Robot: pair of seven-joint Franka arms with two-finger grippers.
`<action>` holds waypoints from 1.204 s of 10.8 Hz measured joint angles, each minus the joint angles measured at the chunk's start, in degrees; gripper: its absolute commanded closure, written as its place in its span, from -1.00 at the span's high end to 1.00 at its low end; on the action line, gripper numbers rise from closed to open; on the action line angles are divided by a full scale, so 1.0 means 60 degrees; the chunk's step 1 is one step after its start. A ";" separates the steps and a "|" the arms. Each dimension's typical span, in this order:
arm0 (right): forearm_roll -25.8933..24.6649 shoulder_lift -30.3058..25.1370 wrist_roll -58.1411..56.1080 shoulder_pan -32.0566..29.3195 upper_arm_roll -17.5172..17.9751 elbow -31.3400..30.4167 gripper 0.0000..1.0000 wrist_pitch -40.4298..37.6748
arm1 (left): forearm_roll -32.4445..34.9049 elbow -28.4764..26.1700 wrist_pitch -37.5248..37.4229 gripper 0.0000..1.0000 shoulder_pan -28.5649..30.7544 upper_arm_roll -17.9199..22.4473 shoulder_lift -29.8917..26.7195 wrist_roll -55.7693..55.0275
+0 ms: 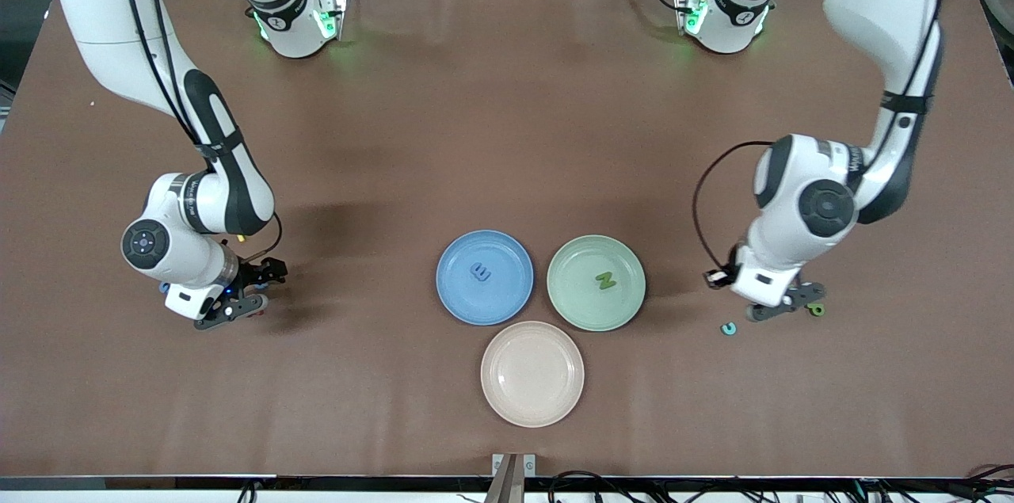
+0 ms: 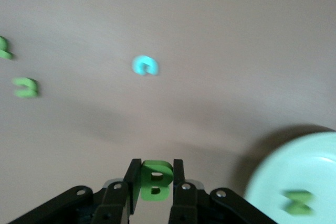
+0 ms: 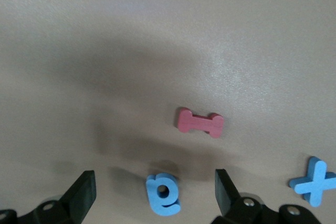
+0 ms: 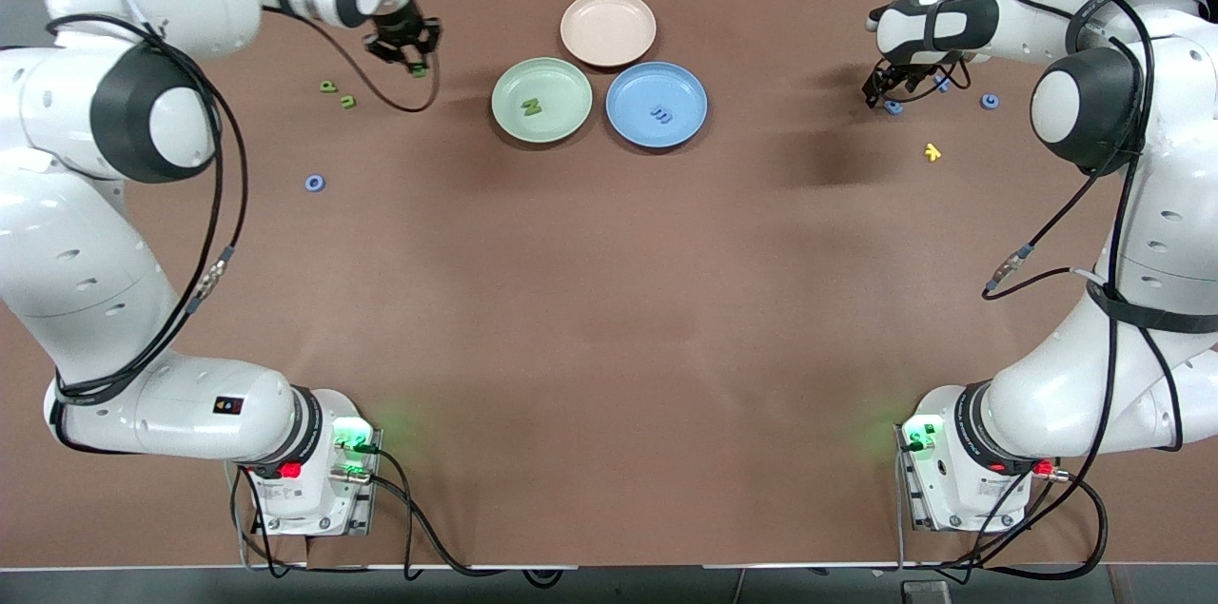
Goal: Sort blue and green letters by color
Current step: 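Drop the B on the green plate while the right gripper grasps the e, then drop the e on the blue plate while the left gripper reaches the u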
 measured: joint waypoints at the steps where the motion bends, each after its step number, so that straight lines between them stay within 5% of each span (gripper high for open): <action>1: -0.0001 -0.0002 -0.0151 -0.0029 0.0000 -0.0149 1.00 0.0290 | -0.0215 0.0136 -0.0025 -1.00 -0.0480 -0.0002 0.0048 -0.0466; 5: -0.0002 -0.0011 -0.0329 -0.0092 0.0001 -0.0419 1.00 0.0566 | -0.0340 0.1111 -0.0032 -1.00 -0.2126 0.0000 0.1291 -0.2539; 6: -0.0002 -0.0025 -0.0332 -0.0092 0.0004 -0.0449 1.00 0.0566 | -0.0342 0.1388 -0.0026 0.46 -0.2348 0.0006 0.1654 -0.2843; 7: -0.0002 -0.0056 -0.0334 -0.0092 0.0005 -0.0498 1.00 0.0566 | -0.0342 0.1568 -0.0026 0.99 -0.2461 0.0007 0.1873 -0.3032; 9: -0.0002 -0.0169 -0.0336 -0.0093 0.0006 -0.0653 -0.99 0.0568 | -0.0239 0.1710 -0.0027 1.00 -0.2493 0.0055 0.1974 -0.2857; 13: -0.0002 -0.0300 -0.0337 -0.0126 0.0009 -0.0796 -1.00 0.0703 | -0.0133 0.1885 -0.0576 1.00 -0.2093 0.0181 0.1922 -0.2424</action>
